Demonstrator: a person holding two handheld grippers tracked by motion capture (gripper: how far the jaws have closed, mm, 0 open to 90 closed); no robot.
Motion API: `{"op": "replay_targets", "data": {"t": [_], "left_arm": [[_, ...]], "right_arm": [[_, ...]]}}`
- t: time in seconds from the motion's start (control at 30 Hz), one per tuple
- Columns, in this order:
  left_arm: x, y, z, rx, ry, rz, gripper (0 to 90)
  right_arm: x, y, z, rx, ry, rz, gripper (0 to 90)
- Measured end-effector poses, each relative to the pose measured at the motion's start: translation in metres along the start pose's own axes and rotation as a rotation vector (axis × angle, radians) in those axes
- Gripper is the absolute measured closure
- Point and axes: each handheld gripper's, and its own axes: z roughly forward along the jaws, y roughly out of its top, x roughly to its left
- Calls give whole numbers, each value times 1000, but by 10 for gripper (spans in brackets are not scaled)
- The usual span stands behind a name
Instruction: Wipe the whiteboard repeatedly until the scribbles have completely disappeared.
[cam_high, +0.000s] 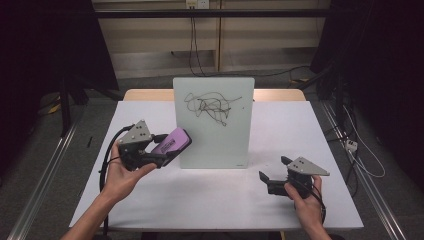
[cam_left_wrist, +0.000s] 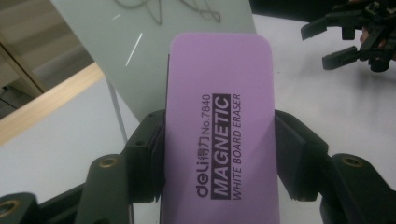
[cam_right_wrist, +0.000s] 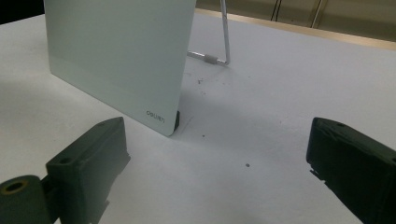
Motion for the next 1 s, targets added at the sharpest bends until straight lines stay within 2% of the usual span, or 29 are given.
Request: {"op": "replay_targets", "data": {"t": [0.23,0.47,0.6,0.8,1.0], "left_arm": [[2,17,7,-11,6,31,412],[5,33,8,-45,8,30,412],[8,38,7,-37,17,45,412],[15,45,8,-56,32,39,412],[22,55,14,-40,46,55,412]], "right_arm": [[-1,0,0,-1,0,2,52],[0,1,1,-9,5,2,52],[0,2,3,-5,11,-5,52],[-1,1,2,-6,11,-4,52],[0,1,2,-6,8,-6,52]]}}
